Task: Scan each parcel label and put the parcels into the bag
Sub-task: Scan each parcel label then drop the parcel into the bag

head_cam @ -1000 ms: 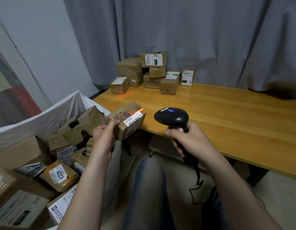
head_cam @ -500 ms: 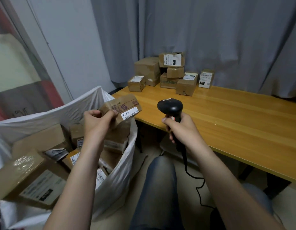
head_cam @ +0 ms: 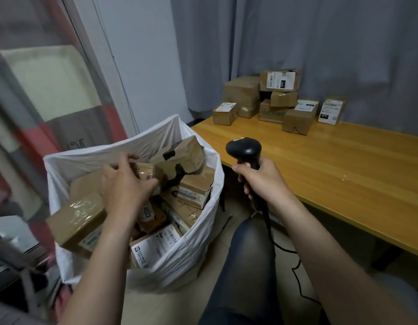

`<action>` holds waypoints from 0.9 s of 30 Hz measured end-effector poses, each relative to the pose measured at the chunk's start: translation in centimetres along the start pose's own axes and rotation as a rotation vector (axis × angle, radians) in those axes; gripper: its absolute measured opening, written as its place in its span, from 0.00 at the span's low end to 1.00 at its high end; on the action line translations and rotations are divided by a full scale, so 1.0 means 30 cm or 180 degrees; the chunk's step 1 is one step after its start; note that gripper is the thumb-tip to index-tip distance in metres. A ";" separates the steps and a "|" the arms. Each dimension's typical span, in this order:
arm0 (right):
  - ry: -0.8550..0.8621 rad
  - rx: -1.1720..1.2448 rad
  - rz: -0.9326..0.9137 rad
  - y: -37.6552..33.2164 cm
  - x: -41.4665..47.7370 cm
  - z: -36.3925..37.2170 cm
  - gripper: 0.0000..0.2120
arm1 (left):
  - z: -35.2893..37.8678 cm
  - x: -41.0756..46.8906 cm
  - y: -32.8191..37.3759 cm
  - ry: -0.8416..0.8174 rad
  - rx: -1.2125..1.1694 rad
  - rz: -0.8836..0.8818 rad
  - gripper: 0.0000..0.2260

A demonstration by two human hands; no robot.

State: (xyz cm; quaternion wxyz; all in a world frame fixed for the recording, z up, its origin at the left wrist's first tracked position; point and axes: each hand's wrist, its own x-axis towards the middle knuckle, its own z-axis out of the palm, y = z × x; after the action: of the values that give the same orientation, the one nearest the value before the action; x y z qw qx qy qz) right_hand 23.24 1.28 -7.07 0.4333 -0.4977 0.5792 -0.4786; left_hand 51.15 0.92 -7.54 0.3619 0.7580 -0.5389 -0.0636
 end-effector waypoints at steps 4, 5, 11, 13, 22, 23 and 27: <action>-0.0066 0.0037 0.0043 0.012 -0.006 0.010 0.09 | 0.051 -0.015 -0.049 -0.0715 0.0126 -0.0198 0.20; -0.0074 0.0035 0.0053 0.013 -0.006 0.010 0.09 | 0.067 -0.015 -0.060 -0.0876 0.0076 -0.0279 0.18; -0.0050 0.0017 0.0101 0.021 0.000 0.001 0.09 | 0.163 -0.008 -0.088 -0.1412 -0.0325 -0.0381 0.16; -0.0044 0.0021 0.0105 0.021 0.000 -0.004 0.09 | 0.158 -0.015 -0.061 -0.1394 -0.0349 -0.0311 0.13; -0.0070 0.0009 0.0096 0.025 -0.001 -0.018 0.08 | 0.171 -0.015 -0.051 -0.1188 -0.0604 -0.0368 0.08; -0.0064 0.0016 0.0107 0.026 -0.002 -0.019 0.08 | 0.169 -0.016 -0.049 -0.1195 -0.0572 -0.0362 0.08; -0.0074 0.0025 0.0120 0.026 -0.008 -0.028 0.08 | 0.152 0.002 -0.020 -0.1061 -0.0344 -0.0210 0.07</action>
State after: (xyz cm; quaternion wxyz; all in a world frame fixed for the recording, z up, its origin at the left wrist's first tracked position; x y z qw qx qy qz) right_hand 22.33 1.65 -7.70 0.4509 -0.4905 0.5816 -0.4668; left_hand 49.43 -1.23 -11.21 0.3054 0.7337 -0.5620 -0.2290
